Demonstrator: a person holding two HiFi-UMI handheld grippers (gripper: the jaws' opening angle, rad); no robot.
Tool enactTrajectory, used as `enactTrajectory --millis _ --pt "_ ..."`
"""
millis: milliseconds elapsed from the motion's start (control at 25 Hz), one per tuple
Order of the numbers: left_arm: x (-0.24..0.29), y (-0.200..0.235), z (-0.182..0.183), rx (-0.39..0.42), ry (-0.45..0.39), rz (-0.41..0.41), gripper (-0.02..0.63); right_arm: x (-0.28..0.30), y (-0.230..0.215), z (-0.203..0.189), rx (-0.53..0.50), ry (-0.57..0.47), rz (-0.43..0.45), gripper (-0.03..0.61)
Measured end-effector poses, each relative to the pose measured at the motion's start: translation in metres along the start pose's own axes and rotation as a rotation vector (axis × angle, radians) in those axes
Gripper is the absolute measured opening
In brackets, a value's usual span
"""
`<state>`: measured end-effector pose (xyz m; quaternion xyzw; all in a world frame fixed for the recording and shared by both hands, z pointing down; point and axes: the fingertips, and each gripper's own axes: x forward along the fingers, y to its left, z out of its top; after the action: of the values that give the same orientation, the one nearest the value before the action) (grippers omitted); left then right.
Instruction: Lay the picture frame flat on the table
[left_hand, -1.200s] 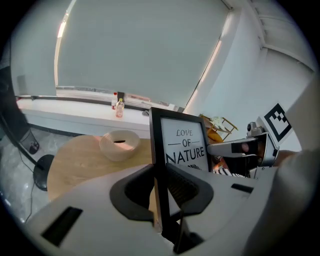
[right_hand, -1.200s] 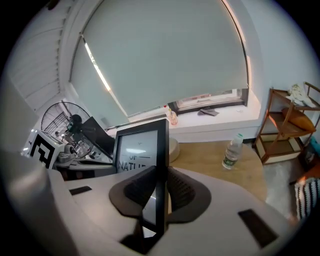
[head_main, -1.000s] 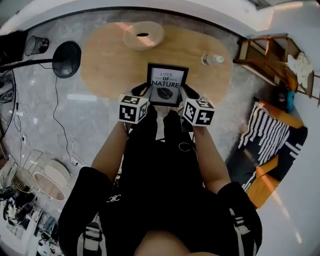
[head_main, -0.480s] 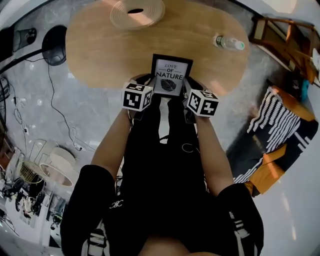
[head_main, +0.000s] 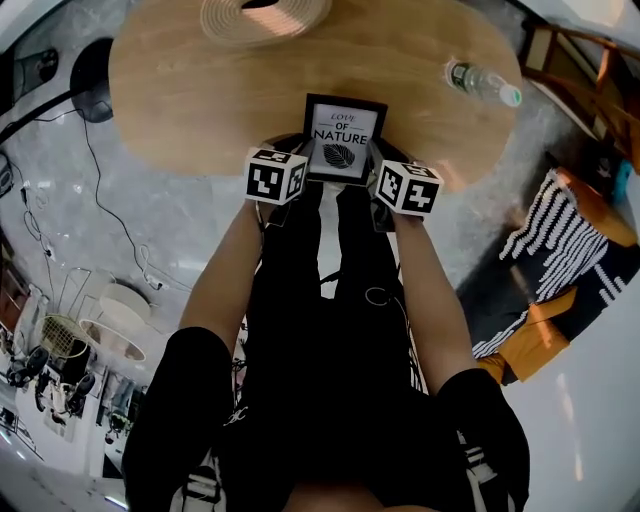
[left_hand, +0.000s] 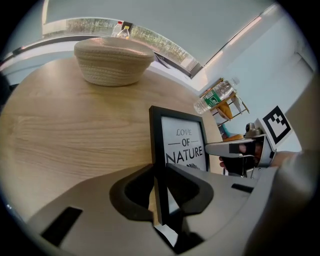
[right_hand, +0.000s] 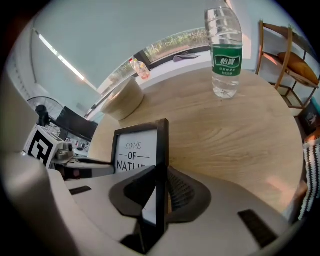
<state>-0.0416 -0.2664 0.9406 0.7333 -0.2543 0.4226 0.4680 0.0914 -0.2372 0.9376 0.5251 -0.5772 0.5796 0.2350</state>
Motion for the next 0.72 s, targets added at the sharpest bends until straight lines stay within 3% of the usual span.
enactTrajectory --millis 240,480,720 --pt "0.019 0.014 -0.002 -0.022 0.000 0.013 0.092 0.025 -0.010 0.001 -0.009 0.031 -0.016 0.087" --pt "0.035 0.019 -0.011 -0.081 0.019 0.016 0.101 0.036 -0.018 0.001 -0.070 0.096 -0.112 0.089" --pt "0.000 0.017 0.003 -0.014 -0.062 0.116 0.143 0.006 -0.006 0.024 -0.146 -0.006 -0.146 0.100"
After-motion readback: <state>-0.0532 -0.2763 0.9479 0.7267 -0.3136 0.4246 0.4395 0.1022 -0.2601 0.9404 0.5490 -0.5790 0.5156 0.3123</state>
